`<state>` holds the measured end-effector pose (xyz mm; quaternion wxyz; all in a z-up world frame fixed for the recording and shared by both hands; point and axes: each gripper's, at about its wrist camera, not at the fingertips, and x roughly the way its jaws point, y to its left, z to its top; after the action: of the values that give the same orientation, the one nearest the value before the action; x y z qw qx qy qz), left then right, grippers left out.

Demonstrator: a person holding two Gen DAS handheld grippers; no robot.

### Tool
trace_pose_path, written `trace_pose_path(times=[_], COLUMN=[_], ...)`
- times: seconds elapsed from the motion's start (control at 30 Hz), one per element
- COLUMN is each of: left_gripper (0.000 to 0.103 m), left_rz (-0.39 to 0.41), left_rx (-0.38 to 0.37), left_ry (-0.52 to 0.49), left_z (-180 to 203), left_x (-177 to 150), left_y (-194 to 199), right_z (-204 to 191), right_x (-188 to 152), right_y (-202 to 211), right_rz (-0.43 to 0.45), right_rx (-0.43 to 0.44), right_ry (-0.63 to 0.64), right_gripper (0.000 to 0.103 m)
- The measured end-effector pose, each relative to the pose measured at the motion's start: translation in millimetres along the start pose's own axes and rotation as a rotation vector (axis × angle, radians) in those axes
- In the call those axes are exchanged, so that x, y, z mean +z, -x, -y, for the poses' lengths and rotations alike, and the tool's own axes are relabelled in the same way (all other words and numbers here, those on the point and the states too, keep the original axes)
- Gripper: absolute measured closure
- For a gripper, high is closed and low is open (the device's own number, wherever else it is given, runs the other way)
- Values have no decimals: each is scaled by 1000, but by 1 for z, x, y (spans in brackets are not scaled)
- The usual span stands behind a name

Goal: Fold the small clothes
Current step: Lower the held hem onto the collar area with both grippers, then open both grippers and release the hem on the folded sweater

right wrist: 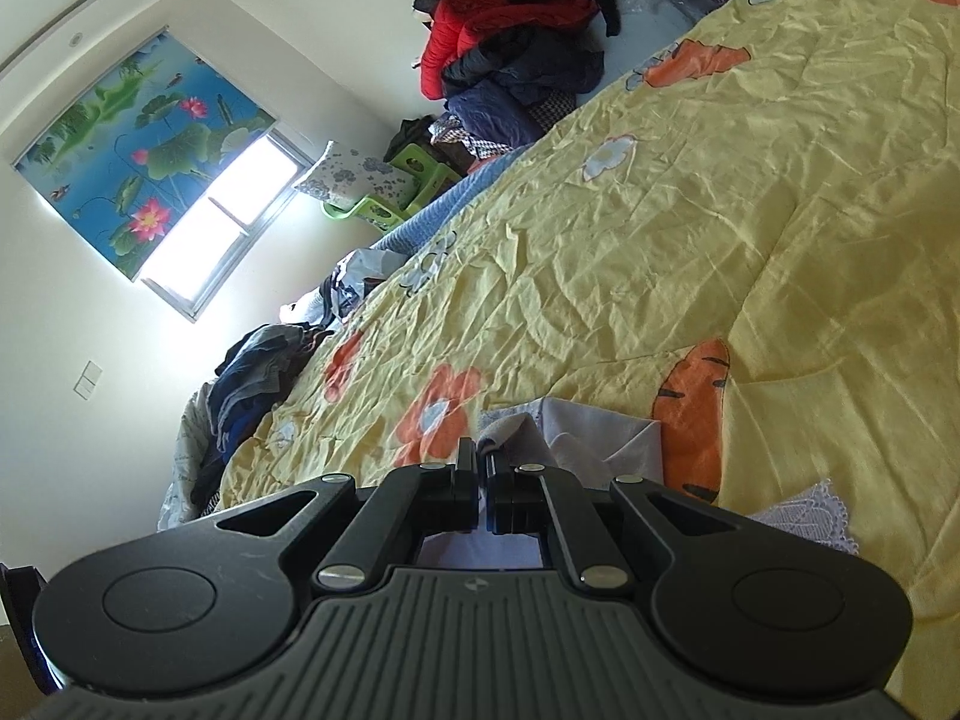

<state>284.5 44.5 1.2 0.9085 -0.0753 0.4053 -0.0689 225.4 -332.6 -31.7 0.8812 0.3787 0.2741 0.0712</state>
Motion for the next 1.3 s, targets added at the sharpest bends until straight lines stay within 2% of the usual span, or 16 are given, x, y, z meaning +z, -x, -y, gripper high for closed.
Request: trace_pose_path(times=[0.13,0.3,0.47,0.57,0.77,0.83,0.97,1.07,1.13,1.2,1.23,1.3], left_gripper=[98,98,98,98,97,97,97,97,97,97,97,97], left_rz=[-39,-91,-110,-105,-62,-39,9,16,2,-26,-32,-30], left_rx=[-18,-55,-74,-82,-59,-43,4,-3,-14,-1,17,51], left_ry=[29,123,185,217,251,261,206,111,33,-33,-46,-60], left_z=[-4,-19,-30,-36,-45,-49,-43,-25,-9,4,8,10], left_x=[5,12,15,18,23,23,20,13,5,-3,-8,-17], left_y=[-10,-21,-24,-21,-12,-7,3,6,5,-1,-3,-2], right_z=[5,10,12,12,11,9,-3,-20,-27,-32,-34,-34], right_x=[1,2,5,7,11,13,9,1,-6,-12,-14,-15], right_y=[-10,-23,-37,-44,-45,-41,-25,-27,-34,-42,-44,-40], right_rz=[-12,-26,-46,-51,-30,-7,39,-32,-98,-137,-130,-93], right_rx=[-18,-38,-56,-72,-100,-106,-72,-15,-4,-57,-120,-186], right_ry=[-11,-19,-24,-21,-12,0,51,135,174,219,245,265], right_gripper=[94,94,93,89,66,64,61,49,46,45,45,45])
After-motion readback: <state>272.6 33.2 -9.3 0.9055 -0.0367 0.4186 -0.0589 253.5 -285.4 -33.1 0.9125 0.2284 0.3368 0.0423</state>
